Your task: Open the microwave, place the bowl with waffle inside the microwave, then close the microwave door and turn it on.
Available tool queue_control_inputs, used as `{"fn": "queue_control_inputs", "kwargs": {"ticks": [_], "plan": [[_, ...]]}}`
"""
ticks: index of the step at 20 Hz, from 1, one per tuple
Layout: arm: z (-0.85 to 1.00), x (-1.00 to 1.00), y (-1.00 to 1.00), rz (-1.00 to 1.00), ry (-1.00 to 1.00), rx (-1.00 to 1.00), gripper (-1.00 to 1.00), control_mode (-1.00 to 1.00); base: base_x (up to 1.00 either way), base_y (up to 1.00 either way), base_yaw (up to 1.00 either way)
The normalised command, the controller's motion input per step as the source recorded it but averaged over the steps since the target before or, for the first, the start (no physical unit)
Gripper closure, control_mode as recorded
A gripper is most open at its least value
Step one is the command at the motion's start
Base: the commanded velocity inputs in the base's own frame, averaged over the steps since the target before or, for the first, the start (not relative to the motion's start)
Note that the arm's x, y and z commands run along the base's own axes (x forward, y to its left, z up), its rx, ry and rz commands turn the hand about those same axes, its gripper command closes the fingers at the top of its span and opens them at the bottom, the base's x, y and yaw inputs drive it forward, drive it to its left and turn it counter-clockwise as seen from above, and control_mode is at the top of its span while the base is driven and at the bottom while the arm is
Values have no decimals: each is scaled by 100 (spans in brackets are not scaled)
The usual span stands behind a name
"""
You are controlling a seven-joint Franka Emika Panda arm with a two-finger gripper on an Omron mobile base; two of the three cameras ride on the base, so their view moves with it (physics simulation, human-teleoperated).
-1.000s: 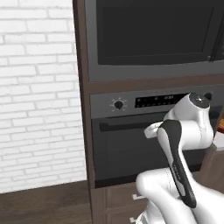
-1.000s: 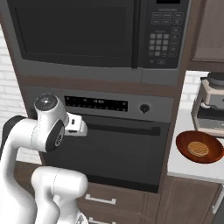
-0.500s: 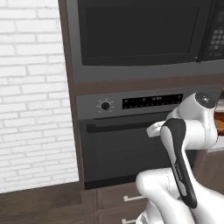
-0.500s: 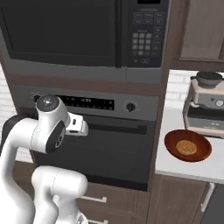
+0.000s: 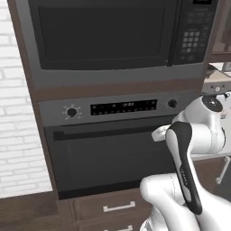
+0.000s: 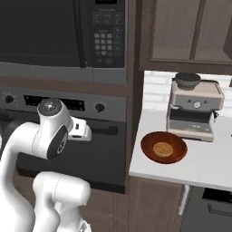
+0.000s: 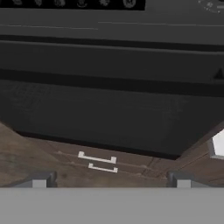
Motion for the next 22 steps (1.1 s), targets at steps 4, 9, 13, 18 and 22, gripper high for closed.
{"fn": "queue_control_inputs", "kwargs": {"ticks": [4, 9, 13, 18, 22], "plan": [[0, 0, 0, 0, 0, 0, -100, 100, -4, -60, 7], [0, 0, 0, 0, 0, 0, -100, 100, -12, -49, 12], [0, 0, 0, 0, 0, 0, -100, 100, -17, -37, 21], [0, 0, 0, 0, 0, 0, -100, 100, -17, -36, 27], [0, 0, 0, 0, 0, 0, -100, 100, -18, -38, 28]]}}
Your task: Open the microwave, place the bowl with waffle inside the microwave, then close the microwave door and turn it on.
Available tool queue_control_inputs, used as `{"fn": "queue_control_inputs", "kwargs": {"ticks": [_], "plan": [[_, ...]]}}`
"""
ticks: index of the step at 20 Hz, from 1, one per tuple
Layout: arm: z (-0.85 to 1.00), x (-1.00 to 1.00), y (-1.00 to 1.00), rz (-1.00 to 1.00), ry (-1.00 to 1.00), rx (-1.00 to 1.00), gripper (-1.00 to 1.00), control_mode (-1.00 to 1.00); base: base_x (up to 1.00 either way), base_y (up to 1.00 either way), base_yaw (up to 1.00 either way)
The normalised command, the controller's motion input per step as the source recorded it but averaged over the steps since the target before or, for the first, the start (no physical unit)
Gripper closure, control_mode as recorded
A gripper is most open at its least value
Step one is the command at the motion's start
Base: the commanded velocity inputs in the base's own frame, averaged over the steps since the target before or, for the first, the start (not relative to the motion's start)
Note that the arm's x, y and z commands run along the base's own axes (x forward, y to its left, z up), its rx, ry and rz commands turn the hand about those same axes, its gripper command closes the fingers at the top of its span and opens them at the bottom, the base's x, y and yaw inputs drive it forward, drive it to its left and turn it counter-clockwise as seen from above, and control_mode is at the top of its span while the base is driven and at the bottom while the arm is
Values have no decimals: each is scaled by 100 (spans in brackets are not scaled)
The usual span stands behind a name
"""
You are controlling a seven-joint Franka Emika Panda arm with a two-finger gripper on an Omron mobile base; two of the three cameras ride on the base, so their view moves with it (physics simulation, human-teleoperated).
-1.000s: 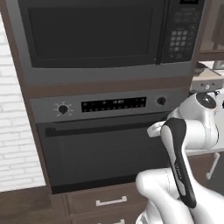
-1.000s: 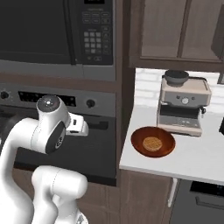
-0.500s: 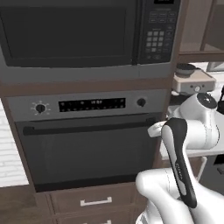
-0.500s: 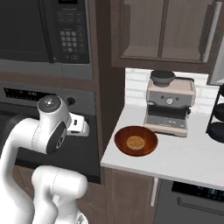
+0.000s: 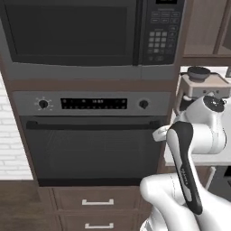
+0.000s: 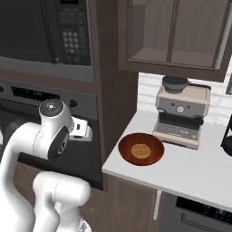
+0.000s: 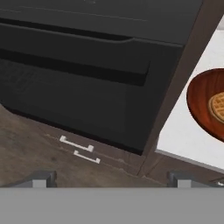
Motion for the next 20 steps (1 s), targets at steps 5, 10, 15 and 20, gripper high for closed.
{"fn": "queue_control_inputs", "kwargs": {"ticks": [5, 10, 15, 20], "plan": [[2, -13, 0, 5, -10, -4, -100, -100, -16, -11, 13], [54, -24, 17, 6, -17, -14, -100, -100, 0, 0, 0], [89, -21, 38, 0, -9, -15, -100, -100, 0, 0, 0], [88, -1, 43, -6, -1, -3, -100, -100, 0, 0, 0]]}}
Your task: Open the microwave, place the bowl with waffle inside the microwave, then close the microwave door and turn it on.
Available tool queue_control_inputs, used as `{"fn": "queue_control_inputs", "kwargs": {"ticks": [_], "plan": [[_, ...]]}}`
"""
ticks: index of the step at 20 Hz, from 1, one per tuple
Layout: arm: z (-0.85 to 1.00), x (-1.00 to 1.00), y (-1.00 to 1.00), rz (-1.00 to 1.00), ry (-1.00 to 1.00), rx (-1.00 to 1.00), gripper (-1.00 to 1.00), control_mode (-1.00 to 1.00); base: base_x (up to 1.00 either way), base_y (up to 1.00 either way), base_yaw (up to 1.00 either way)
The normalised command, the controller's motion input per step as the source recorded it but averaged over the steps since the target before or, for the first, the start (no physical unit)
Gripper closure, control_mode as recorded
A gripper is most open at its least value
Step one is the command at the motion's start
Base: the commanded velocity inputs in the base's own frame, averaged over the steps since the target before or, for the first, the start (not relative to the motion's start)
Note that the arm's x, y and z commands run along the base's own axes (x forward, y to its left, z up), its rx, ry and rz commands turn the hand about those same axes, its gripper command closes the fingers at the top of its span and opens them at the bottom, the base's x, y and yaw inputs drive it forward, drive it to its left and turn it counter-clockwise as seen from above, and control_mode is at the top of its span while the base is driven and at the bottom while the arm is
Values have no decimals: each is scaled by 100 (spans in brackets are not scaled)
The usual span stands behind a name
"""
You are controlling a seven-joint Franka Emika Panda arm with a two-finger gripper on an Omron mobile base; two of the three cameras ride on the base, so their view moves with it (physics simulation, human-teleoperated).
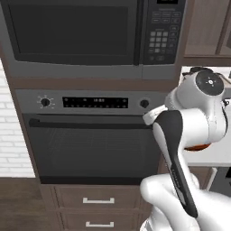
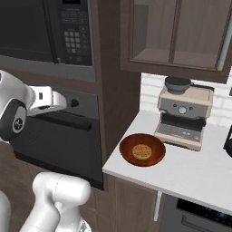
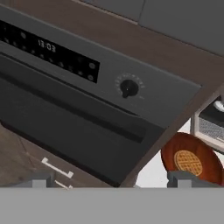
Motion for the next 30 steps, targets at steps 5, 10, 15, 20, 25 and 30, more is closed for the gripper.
{"fn": "queue_control_inputs", "kwargs": {"ticks": [5, 10, 15, 20, 25, 30], "plan": [[75, 0, 29, -5, 0, 0, -100, -100, 0, 0, 0], [63, 0, 46, -4, 0, 0, -100, -100, 0, 0, 0], [58, 0, 38, -3, -3, 0, -100, -100, 0, 0, 0], [37, 7, 18, -9, -2, 0, -100, -100, 0, 0, 0], [5, 50, 0, -18, -14, 0, -100, -100, 0, 0, 0], [0, 65, -7, -16, -26, 1, -100, -100, 0, 0, 0]]}}
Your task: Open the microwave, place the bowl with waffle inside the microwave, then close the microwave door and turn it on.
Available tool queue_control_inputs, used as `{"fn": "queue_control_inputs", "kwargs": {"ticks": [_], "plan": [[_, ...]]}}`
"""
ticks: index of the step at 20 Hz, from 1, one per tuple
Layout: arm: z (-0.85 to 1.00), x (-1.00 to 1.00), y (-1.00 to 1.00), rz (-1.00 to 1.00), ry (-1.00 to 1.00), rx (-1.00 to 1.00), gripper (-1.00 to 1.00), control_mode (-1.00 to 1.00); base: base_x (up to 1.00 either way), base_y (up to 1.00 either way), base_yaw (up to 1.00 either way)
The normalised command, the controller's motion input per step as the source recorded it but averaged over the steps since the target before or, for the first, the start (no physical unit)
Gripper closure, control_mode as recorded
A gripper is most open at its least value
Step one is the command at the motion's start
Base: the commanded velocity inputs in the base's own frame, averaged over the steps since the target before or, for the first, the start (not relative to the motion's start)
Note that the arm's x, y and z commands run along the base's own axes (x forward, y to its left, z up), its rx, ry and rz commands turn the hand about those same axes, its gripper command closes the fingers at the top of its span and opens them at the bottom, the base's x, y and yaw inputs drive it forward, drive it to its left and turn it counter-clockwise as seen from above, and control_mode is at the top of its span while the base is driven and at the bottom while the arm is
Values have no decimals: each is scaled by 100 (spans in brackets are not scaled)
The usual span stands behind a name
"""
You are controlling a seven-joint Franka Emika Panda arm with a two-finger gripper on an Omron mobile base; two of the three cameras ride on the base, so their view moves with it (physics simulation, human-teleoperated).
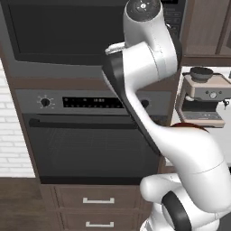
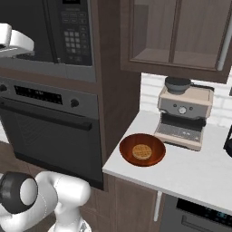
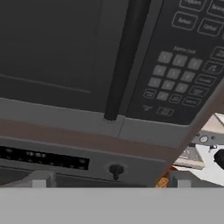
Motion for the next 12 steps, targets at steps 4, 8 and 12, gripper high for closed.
{"fn": "queue_control_inputs", "kwargs": {"ticks": [4, 8, 12], "plan": [[-3, 66, -37, -9, -28, 8, -100, -100, 0, 0, 0], [-4, 61, -37, -4, -17, 9, -100, -100, 0, 0, 0], [-3, 54, -13, 0, 0, 2, -100, -100, 0, 0, 0]]}}
